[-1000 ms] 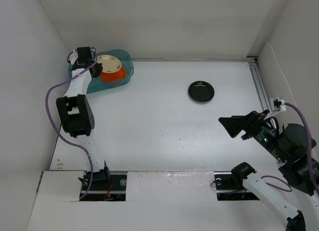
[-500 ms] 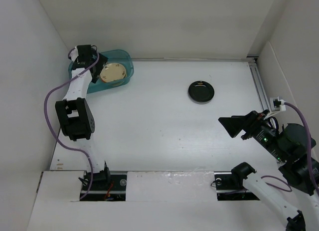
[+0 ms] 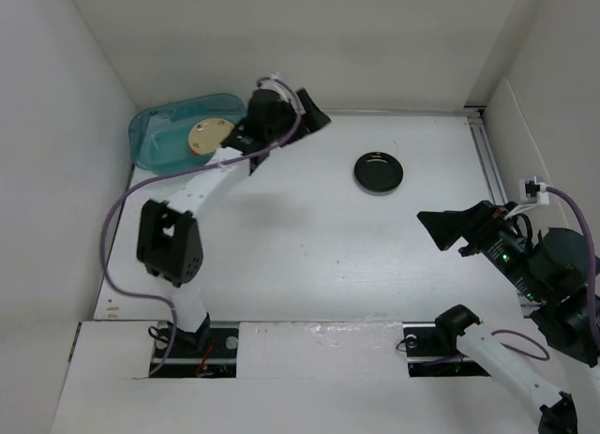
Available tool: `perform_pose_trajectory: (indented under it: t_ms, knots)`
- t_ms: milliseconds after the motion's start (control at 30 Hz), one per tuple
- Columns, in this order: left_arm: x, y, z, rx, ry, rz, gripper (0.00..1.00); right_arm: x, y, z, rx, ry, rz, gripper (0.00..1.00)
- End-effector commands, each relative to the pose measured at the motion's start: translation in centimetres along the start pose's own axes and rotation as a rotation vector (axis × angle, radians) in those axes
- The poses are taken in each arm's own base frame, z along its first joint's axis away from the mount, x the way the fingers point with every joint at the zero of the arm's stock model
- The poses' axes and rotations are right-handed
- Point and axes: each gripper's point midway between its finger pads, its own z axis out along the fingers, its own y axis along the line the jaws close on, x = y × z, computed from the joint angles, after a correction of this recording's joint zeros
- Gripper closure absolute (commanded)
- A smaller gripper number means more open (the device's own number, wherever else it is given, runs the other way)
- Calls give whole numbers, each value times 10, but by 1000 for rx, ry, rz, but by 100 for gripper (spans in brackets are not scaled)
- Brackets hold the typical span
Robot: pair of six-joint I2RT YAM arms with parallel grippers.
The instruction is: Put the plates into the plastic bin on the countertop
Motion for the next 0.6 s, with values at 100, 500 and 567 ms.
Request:
perform_pose_trajectory:
  t_ms: [100,500,567]
  knots:
    - [144,19,77,134,308,-63,5,-19,4,-18,2,-79,3,1]
    - [229,44,154,115,462,-175,9,-4,-11,-39,44,-59,12,1]
    - [236,58,161,60,466,-196,10,-2,-13,-39,51,-50,12,1]
